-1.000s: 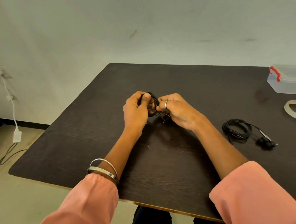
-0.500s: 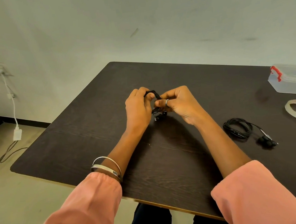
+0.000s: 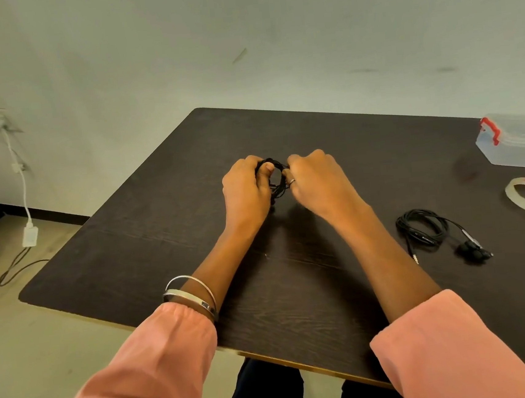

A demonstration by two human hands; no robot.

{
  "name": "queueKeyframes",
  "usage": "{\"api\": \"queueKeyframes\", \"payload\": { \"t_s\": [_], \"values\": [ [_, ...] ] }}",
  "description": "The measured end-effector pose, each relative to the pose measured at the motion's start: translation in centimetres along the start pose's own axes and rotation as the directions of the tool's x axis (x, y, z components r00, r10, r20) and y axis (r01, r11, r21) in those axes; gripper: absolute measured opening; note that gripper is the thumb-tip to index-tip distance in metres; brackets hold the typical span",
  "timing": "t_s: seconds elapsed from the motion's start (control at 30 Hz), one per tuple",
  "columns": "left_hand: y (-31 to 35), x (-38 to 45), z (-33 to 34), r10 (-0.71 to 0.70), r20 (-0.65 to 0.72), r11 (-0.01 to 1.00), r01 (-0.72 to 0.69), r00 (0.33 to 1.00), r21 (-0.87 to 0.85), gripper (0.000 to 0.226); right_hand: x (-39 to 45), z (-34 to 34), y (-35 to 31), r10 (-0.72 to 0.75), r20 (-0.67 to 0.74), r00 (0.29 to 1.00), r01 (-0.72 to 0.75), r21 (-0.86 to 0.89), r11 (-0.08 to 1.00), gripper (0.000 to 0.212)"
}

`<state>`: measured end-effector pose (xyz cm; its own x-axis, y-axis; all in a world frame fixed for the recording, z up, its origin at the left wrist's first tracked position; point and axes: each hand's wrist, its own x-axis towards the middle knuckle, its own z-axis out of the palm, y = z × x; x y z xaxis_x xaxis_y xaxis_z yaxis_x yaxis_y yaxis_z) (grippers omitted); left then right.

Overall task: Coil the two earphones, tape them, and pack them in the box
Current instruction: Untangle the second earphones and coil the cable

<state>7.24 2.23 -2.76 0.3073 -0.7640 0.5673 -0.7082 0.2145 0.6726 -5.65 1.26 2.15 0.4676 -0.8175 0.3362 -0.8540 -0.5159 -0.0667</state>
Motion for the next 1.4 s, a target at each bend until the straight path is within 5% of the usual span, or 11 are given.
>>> {"api": "queueKeyframes", "payload": {
  "t_s": [0.13, 0.27, 0.33, 0.47, 0.57, 0.67, 0.77, 0.83, 0.9, 1.17, 1.4],
  "values": [
    [0.0, -0.1, -0.3, 0.011, 0.032, 1.000, -0.010, 0.999, -0.024, 0.019, 0.2, 0.7, 1.3, 0.104, -0.101, 0.989, -0.082, 0.198, 0.977, 0.017],
    [0.1, -0.1, -0.2, 0.021, 0.062, 1.000, -0.020, 0.998, -0.013, 0.020, 0.2, 1.8, 1.8, 0.335, -0.012, 0.942, -0.237, 0.684, 0.690, 0.010],
    [0.1, -0.1, -0.2, 0.009, 0.066, 1.000, -0.007, 0.998, -0.031, 0.020, 0.1, 1.8, 1.9, 0.299, -0.123, 0.946, -0.165, 0.614, 0.772, 0.011],
    [0.3, -0.3, -0.5, -0.023, 0.066, 0.993, 0.031, 0.998, -0.115, 0.016, 0.5, 2.4, 2.3, 0.045, -0.215, 0.976, -0.025, 0.096, 0.995, 0.020],
    [0.3, -0.3, -0.5, -0.033, 0.061, 0.993, 0.040, 0.998, -0.114, 0.016, 0.5, 2.5, 2.3, 0.069, -0.255, 0.964, -0.008, 0.233, 0.973, 0.017],
    [0.1, -0.3, -0.4, -0.006, 0.071, 0.994, 0.014, 0.997, -0.111, 0.016, 0.1, 2.2, 1.9, 0.255, -0.181, 0.950, -0.103, 0.588, 0.802, 0.013],
    [0.0, -0.3, -0.2, 0.019, 0.085, 0.997, -0.013, 0.996, -0.070, 0.019, 0.3, 1.2, 1.7, 0.388, 0.090, 0.917, -0.264, 0.867, 0.423, 0.015],
    [-0.1, -0.2, -0.3, 0.017, 0.099, 0.998, -0.010, 0.995, -0.066, 0.018, 0.3, 0.5, 1.8, 0.344, 0.312, 0.885, -0.375, 0.918, 0.131, 0.013],
    [-0.1, -0.3, -0.3, 0.009, 0.108, 0.996, 0.001, 0.994, -0.090, 0.016, 0.3, 0.3, 2.0, 0.294, 0.463, 0.836, -0.476, 0.879, -0.030, 0.013],
    [0.1, -0.3, 0.0, 0.017, 0.135, 0.994, -0.032, 0.991, 0.108, 0.024, 0.5, 0.6, 1.5, 0.325, 0.426, 0.845, -0.387, 0.905, -0.180, 0.022],
    [0.4, -0.4, 0.2, -0.028, 0.190, 1.000, 0.026, 0.981, 0.012, 0.021, 0.5, 1.1, 1.4, 0.386, 0.463, 0.798, -0.374, 0.883, -0.285, 0.019]
  ]
}}
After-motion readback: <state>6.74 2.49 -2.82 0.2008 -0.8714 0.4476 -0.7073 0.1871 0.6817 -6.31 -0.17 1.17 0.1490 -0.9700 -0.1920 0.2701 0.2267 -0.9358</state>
